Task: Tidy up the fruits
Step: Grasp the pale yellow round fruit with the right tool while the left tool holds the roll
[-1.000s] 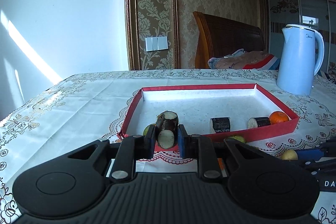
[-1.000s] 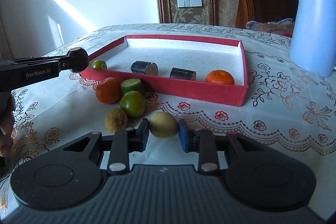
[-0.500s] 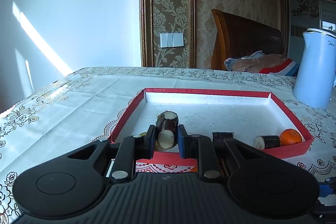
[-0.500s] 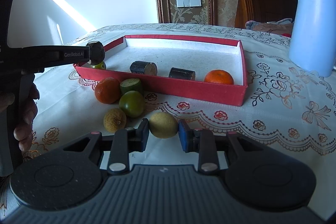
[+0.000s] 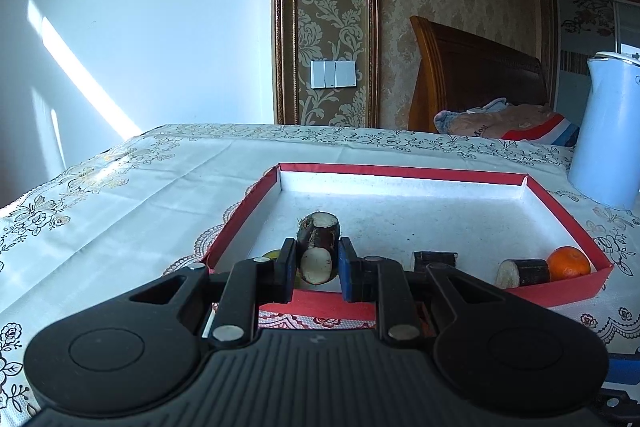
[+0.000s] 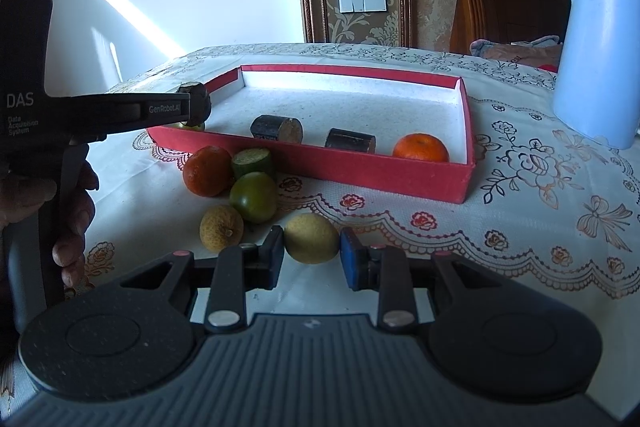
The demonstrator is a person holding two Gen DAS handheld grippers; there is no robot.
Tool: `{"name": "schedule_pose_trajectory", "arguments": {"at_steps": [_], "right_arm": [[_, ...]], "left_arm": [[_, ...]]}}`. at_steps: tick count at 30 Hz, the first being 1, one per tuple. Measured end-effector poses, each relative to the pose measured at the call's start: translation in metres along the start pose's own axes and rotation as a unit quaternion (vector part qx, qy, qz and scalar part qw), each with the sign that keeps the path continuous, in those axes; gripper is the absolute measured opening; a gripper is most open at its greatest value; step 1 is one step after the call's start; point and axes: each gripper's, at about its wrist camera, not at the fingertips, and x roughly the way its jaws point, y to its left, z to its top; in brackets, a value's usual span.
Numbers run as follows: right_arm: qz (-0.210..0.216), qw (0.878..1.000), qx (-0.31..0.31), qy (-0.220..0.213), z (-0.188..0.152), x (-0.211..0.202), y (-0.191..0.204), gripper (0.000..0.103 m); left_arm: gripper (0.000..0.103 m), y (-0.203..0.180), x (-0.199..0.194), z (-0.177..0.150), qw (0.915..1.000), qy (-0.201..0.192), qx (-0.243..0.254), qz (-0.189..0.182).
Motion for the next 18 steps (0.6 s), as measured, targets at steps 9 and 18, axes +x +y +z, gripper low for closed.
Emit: {"name": "schedule_pose_trajectory", "arguments": {"at_steps": [9,18], "right_arm": [[0.002,1.0,-0.005,-0.004,0.006,0.001,0.003,0.029],[0.003,1.0,-0.012,-0.015,0.014,0.002,0.008,0.029]], "left_arm": [[0.02,0.004,0.007,-0.001,0.9999,0.013,-0.008,-0.005],[0.02,0.006,0.014,-0.001,0.9994,0.027,-0.014,-0.015]]}}
